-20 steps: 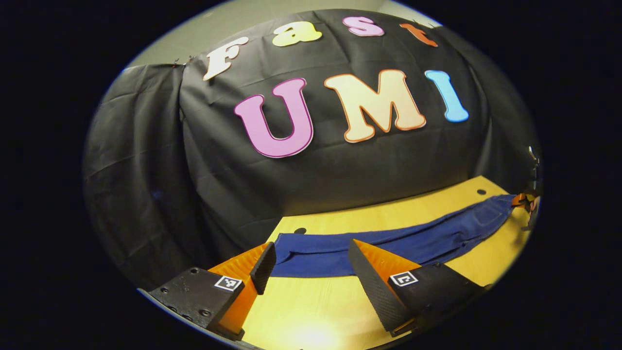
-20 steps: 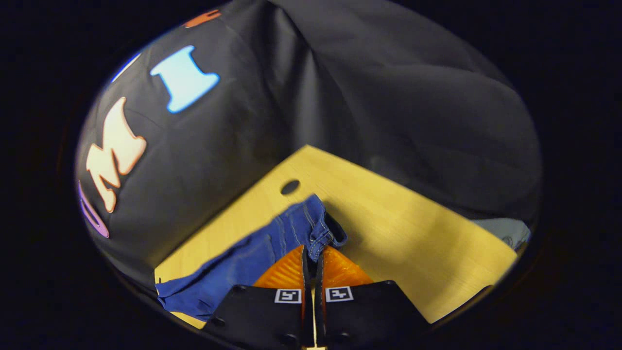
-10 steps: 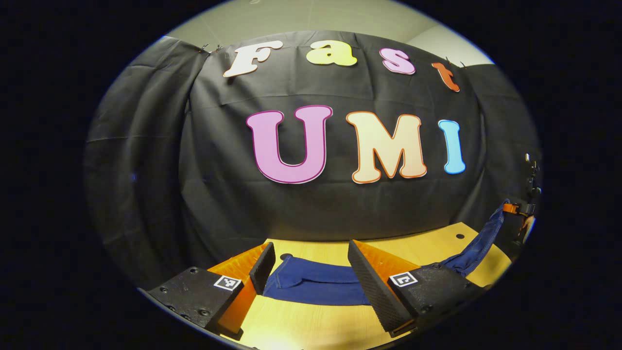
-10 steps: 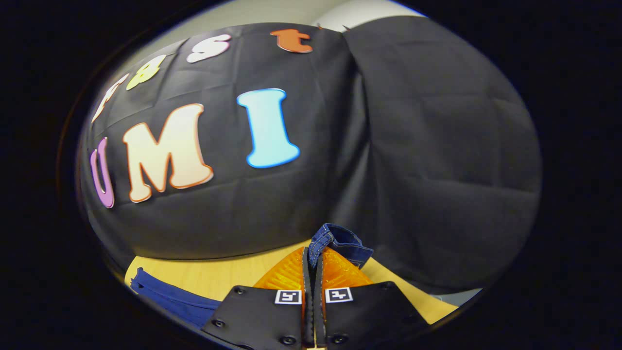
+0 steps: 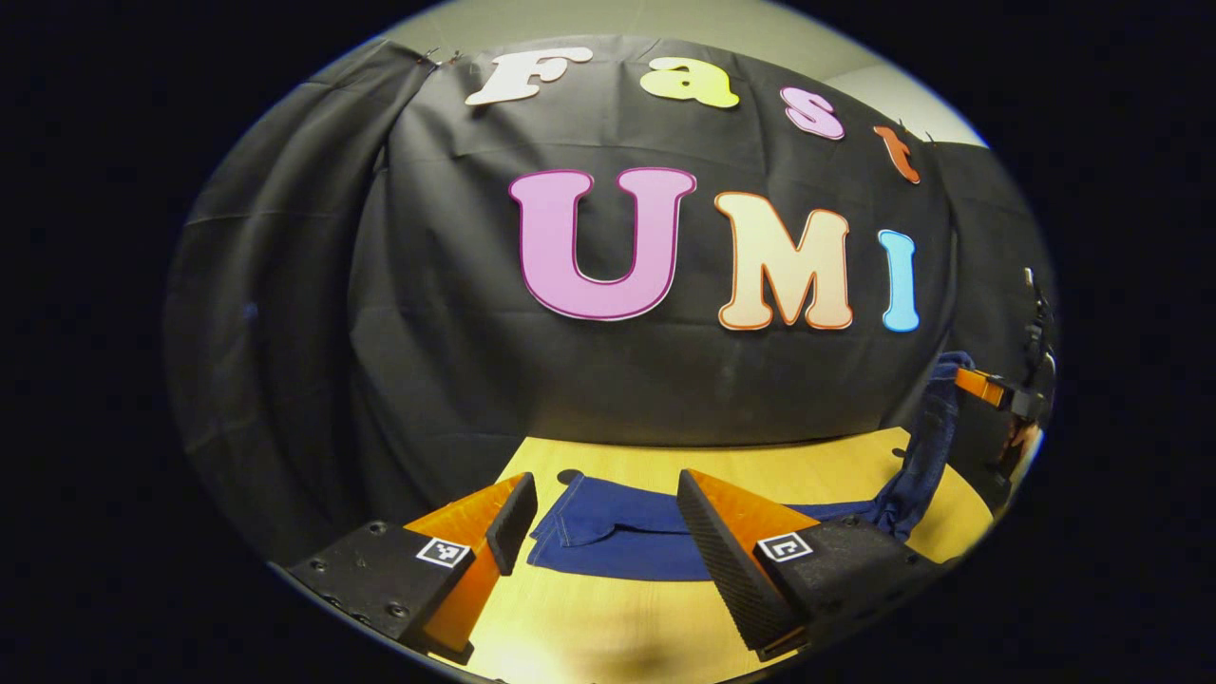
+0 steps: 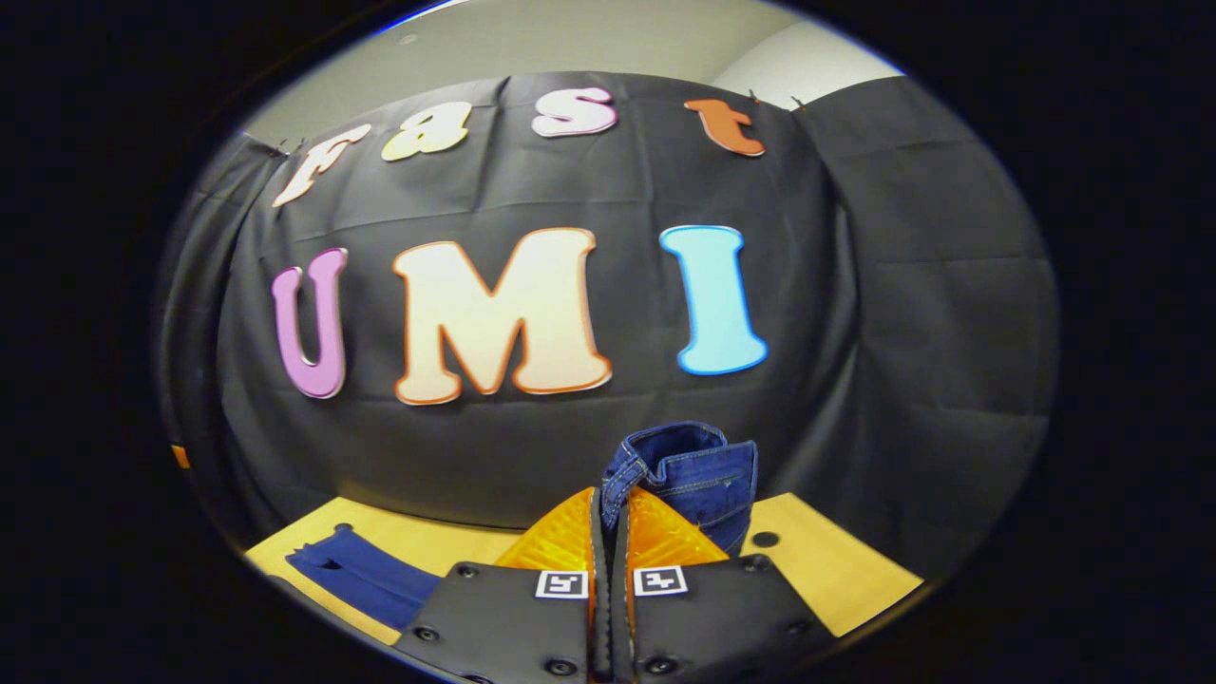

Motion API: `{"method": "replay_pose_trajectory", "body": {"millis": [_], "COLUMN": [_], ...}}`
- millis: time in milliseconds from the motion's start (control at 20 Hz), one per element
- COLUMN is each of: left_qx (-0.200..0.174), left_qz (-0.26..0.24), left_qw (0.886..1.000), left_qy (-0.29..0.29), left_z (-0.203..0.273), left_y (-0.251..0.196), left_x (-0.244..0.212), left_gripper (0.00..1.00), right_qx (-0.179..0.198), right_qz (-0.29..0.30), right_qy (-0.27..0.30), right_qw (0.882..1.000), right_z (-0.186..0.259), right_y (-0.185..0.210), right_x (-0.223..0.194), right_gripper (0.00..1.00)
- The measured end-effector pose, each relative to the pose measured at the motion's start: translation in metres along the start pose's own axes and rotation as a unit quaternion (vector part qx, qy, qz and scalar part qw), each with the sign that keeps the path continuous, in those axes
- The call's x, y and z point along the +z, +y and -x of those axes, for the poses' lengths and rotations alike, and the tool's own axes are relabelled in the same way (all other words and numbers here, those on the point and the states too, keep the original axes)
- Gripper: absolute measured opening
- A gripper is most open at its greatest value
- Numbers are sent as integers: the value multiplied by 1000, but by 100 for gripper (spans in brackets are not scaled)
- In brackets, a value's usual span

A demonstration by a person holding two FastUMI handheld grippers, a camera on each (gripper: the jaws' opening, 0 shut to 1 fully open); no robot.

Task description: Grasp the waist and the cuffs of the jeans and fold them to make the two legs overlap; first hold the waist and fold one-third of the jeans toward the cuffs, then hold the cuffs and fold the remaining one-third in the same direction to finish folding.

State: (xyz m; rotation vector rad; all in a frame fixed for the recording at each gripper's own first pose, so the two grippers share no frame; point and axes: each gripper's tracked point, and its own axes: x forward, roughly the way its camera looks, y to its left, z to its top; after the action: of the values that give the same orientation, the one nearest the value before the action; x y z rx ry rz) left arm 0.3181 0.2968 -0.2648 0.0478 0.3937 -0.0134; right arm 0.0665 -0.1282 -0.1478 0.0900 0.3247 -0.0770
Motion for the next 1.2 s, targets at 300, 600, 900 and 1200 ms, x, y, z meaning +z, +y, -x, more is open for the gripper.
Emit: {"method": "replay_pose_trajectory", "body": {"millis": [300,600,900,1200], "left_qx": [0,-3,-39,-129], "left_qz": [1,-8,-24,-43], "left_qw": [999,998,990,964], "left_qy": [35,68,133,230], "left_z": [-22,-49,-109,-177], "left_y": [36,68,78,57], "left_x": [-26,-47,-97,-171], "left_gripper": [98,94,94,95], "right_qx": [58,82,89,42], "right_qz": [-8,13,76,97], "right_qy": [72,164,191,158], "right_qw": [996,983,974,982], "right_z": [5,8,33,69], "right_y": [101,157,151,98], "right_x": [-93,-224,-253,-179], "right_gripper": [6,3,66,99]}}
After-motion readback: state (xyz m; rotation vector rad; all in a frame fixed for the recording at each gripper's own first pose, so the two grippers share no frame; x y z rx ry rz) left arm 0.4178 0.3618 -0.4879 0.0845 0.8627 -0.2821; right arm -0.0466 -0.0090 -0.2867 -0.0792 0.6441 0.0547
